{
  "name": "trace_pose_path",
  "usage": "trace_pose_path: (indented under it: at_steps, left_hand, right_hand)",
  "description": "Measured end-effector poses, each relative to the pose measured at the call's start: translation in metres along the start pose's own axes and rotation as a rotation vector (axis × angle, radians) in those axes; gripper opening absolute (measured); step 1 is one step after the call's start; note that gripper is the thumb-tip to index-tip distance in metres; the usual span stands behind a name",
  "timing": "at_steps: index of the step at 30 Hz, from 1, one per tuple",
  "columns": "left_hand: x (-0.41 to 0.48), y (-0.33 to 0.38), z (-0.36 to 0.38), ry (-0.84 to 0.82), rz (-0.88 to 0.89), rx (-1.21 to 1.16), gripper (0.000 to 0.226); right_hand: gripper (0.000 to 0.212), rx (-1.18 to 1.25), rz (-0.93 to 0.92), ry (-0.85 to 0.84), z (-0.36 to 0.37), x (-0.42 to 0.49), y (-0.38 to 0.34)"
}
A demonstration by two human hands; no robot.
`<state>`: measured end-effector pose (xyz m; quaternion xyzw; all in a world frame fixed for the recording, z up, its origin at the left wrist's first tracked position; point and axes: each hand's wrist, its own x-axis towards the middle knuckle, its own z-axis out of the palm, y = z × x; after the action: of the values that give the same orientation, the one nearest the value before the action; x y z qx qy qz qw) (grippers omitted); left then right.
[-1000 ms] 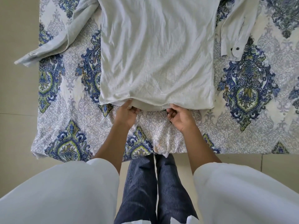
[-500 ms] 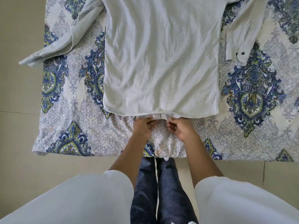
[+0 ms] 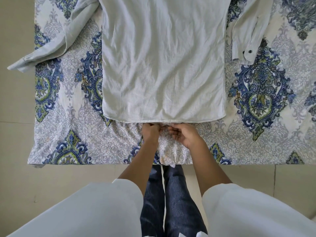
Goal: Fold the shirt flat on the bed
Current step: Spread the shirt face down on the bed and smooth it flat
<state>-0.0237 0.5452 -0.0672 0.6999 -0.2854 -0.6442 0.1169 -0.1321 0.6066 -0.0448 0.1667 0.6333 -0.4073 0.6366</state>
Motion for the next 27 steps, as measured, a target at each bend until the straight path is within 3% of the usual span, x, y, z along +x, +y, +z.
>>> trace_pose_path:
  at_steps: [5, 8, 13, 16, 19, 24, 27]
  left_hand:
    - [-0.004, 0.005, 0.0, -0.217, -0.11, -0.305, 0.015]
    - [0.003, 0.01, 0.001, -0.259, -0.179, -0.239, 0.018]
    - [0.002, 0.015, 0.011, -0.245, -0.133, -0.132, 0.026]
    - [-0.001, 0.012, 0.012, -0.237, -0.093, -0.143, 0.027]
    - [-0.004, 0.008, 0.008, -0.31, -0.095, -0.162, 0.028]
    - [0.0, 0.0, 0.005, -0.334, -0.212, -0.051, 0.019]
    - [-0.002, 0.001, 0.0, -0.357, -0.254, 0.004, 0.019]
  right_hand:
    - [0.006, 0.146, 0.03, -0.045, 0.002, 0.001, 0.002]
    - [0.005, 0.29, 0.001, -0.073, 0.001, 0.001, 0.002]
    - [0.011, 0.361, -0.046, -0.087, -0.002, 0.001, 0.008]
    - [0.002, 0.299, -0.046, -0.084, -0.001, 0.0, 0.006]
    - [0.008, 0.194, -0.034, -0.107, -0.002, 0.0, 0.002]
    - [0.01, -0.133, -0.094, 0.048, -0.001, 0.007, 0.0]
    - [0.009, -0.221, -0.086, 0.058, 0.0, 0.005, 0.002]
